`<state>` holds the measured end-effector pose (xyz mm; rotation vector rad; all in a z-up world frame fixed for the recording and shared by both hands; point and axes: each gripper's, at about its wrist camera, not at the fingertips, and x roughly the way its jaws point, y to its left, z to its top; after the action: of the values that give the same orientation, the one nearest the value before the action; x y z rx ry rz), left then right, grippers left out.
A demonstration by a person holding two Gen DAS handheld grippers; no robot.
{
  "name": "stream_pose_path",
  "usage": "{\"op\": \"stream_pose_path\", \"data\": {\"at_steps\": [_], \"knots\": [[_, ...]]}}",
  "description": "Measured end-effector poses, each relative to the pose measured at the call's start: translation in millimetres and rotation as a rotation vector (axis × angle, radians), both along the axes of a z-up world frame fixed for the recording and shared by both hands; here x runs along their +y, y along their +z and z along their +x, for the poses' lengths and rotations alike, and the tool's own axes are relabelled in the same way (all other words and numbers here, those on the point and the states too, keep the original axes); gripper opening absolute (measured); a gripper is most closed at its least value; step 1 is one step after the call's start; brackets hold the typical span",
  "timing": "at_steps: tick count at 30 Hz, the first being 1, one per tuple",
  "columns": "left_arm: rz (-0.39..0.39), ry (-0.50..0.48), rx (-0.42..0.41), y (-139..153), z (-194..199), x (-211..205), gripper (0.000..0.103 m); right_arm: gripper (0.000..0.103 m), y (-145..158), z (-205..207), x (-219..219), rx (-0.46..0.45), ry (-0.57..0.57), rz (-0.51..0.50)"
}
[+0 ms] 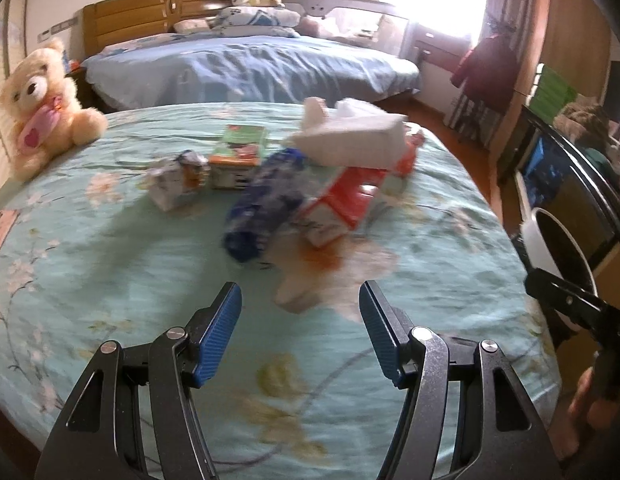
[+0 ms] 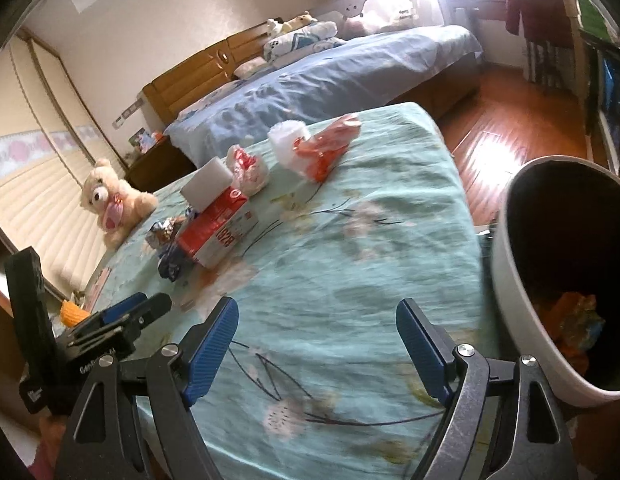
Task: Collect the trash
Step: 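Move both tools back over the bed toward the remaining trash, then grasp the white sponge with the right tool while the left tool grasps the blue wrapper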
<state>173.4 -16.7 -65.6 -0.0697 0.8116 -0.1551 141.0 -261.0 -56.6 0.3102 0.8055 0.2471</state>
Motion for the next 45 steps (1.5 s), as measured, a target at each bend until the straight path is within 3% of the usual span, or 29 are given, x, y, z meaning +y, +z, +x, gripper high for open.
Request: {"op": "stream_pose_path", "data": {"at_steps": [8, 16, 18, 20, 25, 31, 42, 45], "knots": [[0.013, 0.058, 0.021, -9, 28, 32, 0.062, 0.083, -6, 8, 9, 0.012, -0.001, 0.0], [0.015, 0.0, 0.024, -13, 53, 32, 0.061, 0.083, -14, 18, 15, 0.033, -0.001, 0.006], [0.011, -0.021, 0.027, -14, 58, 28, 0.052, 0.083, -15, 21, 16, 0.035, -0.001, 0.008], [0.014, -0.039, 0.038, -17, 59, 22, 0.031, 0.083, -15, 23, 17, 0.036, -0.003, 0.008], [-0.005, -0.099, 0.04, -18, 46, 7, 0.021, 0.083, -15, 27, 17, 0.034, -0.001, 0.013], [-0.051, -0.169, 0.033, -8, 19, -11, 0.02, 0.083, -17, 28, 21, 0.033, 0.01, 0.022], [-0.044, -0.041, 0.046, -13, 19, 28, 0.021, 0.083, -17, 47, 44, 0.018, 0.05, 0.03], [-0.051, -0.032, 0.045, -14, 21, 32, 0.027, 0.083, -15, 59, 48, 0.001, 0.056, 0.045]]}}
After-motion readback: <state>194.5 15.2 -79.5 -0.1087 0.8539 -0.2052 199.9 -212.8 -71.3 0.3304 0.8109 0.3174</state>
